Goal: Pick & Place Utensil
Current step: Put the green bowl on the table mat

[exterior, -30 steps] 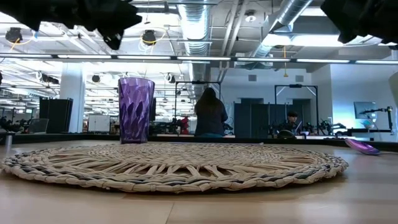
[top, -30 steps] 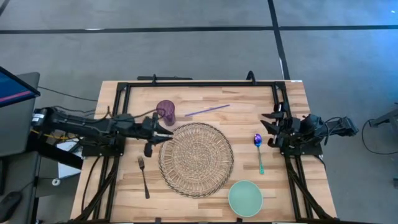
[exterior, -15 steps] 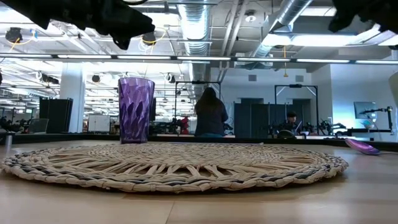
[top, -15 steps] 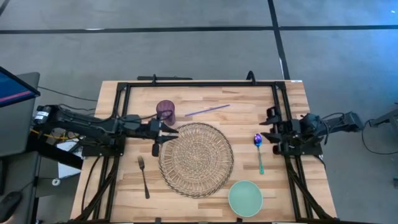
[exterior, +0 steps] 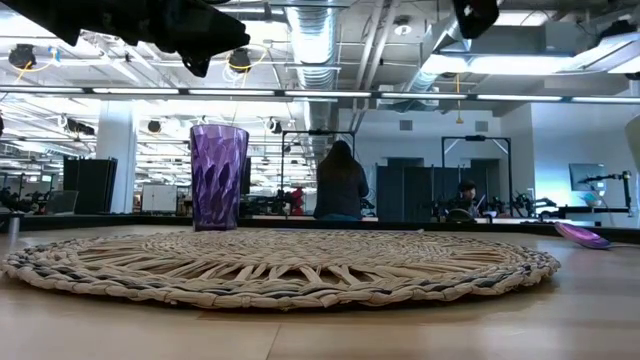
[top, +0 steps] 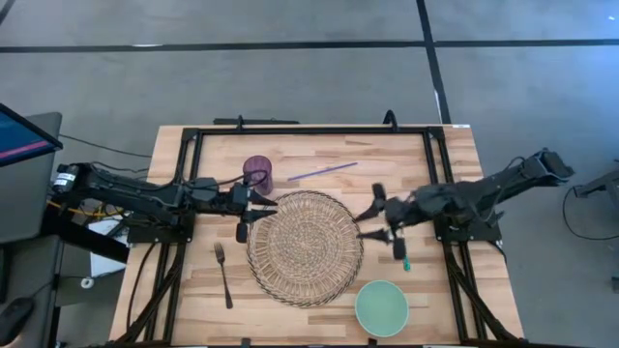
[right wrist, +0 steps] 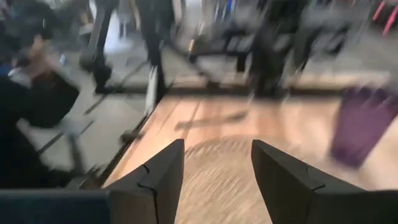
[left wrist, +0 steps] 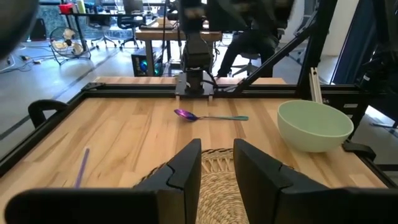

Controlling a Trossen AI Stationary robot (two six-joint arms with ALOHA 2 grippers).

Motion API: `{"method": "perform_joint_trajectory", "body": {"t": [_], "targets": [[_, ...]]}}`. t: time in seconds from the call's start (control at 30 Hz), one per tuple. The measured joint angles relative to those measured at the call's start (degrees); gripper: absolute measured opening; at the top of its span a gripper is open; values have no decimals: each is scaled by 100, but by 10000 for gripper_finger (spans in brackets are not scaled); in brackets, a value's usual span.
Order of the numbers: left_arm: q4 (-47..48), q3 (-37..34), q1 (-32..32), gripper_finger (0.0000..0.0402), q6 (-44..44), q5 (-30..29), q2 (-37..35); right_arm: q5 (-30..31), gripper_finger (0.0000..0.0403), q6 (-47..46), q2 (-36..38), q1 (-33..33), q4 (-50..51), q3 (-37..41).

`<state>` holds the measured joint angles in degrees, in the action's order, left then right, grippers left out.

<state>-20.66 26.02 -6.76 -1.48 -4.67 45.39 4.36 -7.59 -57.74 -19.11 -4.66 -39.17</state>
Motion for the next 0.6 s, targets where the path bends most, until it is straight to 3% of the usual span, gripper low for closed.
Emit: {"method": "perform_joint_trajectory", "body": {"t": [0.17,0.3,0.6], "targets": [[-8,0,0,95,15,0,0,-5,184,-855,-795,-576,1304,-897],[-14,0,0,95,17,0,0,-2,188,-2113,-1211,-1009,2513,-1396],[-36,0,0,95,13,0,0,0,183,-4219,-2105,-1901,3936,-1520]]}}
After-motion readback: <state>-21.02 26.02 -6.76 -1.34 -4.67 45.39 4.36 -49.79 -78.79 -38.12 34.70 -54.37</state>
